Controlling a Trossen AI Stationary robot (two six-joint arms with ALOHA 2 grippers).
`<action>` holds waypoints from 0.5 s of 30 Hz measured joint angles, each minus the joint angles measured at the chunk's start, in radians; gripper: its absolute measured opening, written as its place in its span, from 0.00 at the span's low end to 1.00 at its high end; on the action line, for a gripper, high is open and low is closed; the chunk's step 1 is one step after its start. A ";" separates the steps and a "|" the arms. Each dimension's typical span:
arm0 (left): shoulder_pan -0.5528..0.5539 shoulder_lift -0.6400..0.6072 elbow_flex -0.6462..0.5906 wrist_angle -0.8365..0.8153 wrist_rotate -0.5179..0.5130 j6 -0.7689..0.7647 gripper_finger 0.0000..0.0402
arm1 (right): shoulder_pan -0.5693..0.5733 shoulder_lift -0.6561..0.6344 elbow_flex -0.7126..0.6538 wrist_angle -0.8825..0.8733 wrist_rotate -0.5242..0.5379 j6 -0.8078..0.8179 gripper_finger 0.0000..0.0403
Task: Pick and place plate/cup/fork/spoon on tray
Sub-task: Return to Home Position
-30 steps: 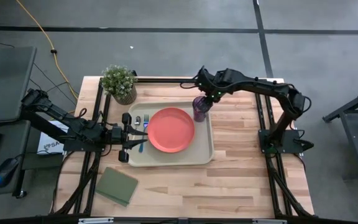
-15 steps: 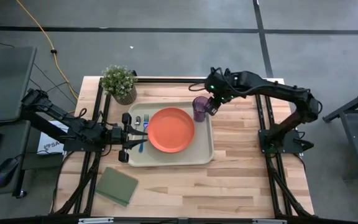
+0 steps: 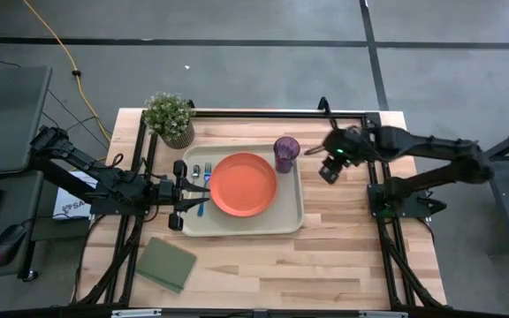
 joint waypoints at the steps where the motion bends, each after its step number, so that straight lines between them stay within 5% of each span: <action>1: 0.000 0.000 0.000 0.001 0.000 0.000 0.21 | 0.000 -0.050 -0.056 0.048 -0.026 0.005 0.39; 6: 0.001 0.000 0.000 0.000 0.000 0.000 0.21 | 0.026 -0.288 -0.289 0.383 -0.168 -0.064 0.39; 15: 0.001 0.000 0.000 0.003 0.000 0.000 0.21 | 0.111 -0.571 -0.602 0.970 -0.218 -0.264 0.39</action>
